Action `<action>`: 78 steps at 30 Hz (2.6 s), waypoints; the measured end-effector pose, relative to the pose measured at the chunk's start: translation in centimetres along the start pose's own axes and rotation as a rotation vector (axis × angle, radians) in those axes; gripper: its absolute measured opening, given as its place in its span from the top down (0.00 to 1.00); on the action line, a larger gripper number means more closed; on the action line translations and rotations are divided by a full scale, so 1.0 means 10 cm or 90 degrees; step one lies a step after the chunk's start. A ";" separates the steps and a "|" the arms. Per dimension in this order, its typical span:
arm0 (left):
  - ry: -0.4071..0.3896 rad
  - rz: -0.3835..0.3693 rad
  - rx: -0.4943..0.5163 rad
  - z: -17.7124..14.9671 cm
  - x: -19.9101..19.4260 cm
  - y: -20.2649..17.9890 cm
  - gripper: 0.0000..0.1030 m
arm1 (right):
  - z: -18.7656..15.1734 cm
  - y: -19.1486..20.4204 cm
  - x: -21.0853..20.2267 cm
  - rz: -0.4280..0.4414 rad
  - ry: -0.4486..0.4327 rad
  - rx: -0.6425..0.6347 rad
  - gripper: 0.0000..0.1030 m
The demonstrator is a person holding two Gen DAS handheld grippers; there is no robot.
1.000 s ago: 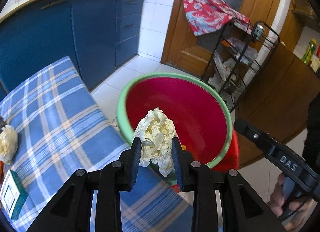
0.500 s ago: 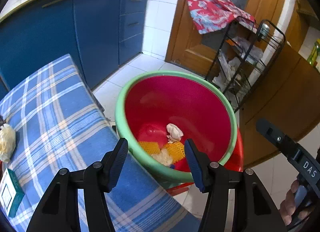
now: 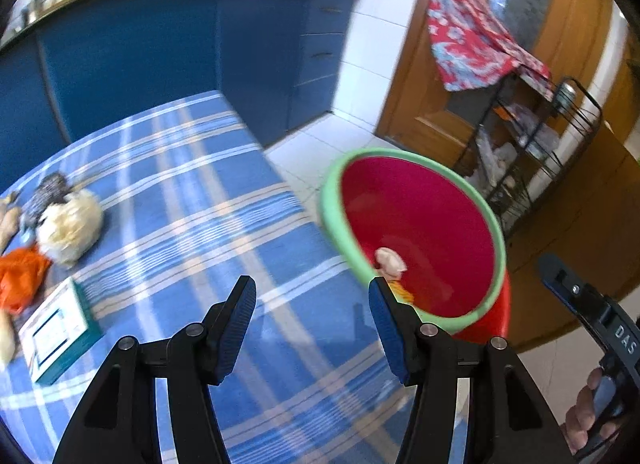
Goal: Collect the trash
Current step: 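Move both tools back to the table toward the yellow mesh sponge, then grasp the yellow mesh sponge with the left gripper while the right grasps crumpled white paper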
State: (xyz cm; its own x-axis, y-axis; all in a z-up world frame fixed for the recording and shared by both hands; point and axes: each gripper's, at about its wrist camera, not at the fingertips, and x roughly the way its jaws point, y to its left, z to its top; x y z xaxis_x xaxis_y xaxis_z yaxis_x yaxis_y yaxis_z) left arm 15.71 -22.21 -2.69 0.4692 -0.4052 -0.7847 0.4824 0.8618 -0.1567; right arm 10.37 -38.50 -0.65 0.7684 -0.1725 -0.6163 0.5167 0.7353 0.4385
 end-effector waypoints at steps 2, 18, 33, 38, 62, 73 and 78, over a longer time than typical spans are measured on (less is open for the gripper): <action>-0.005 0.008 -0.020 -0.03 -0.07 0.11 0.42 | -0.05 0.11 0.02 0.020 0.012 -0.008 0.58; -0.053 0.108 -0.114 -0.28 -0.56 1.00 0.42 | -0.39 0.92 0.19 0.083 0.082 -0.100 0.57; -0.060 0.219 -0.236 -0.54 -0.90 2.14 0.41 | -0.68 1.58 0.51 0.120 0.148 -0.142 0.56; -0.037 0.251 -0.286 -0.60 -0.83 2.53 0.41 | -0.77 1.68 0.58 0.115 0.163 -0.149 0.48; -0.084 0.215 -0.323 -0.61 -0.65 2.89 0.62 | -0.92 2.08 0.77 0.094 0.191 -0.225 0.47; -0.131 0.232 -0.315 -0.46 -0.85 2.99 0.62 | -0.88 2.70 1.07 0.127 0.173 -0.288 0.44; -0.134 0.258 -0.324 -0.53 -0.79 3.08 0.62 | -0.87 2.95 1.26 0.139 0.174 -0.311 0.36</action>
State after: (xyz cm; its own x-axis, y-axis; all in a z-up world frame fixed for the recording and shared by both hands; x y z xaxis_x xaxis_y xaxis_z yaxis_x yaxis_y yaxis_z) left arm 22.94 9.10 -4.50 0.6981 -0.0266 -0.7155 -0.1452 0.9733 -0.1779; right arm 32.05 -13.32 -1.17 0.6791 0.1432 -0.7199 0.0751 0.9621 0.2622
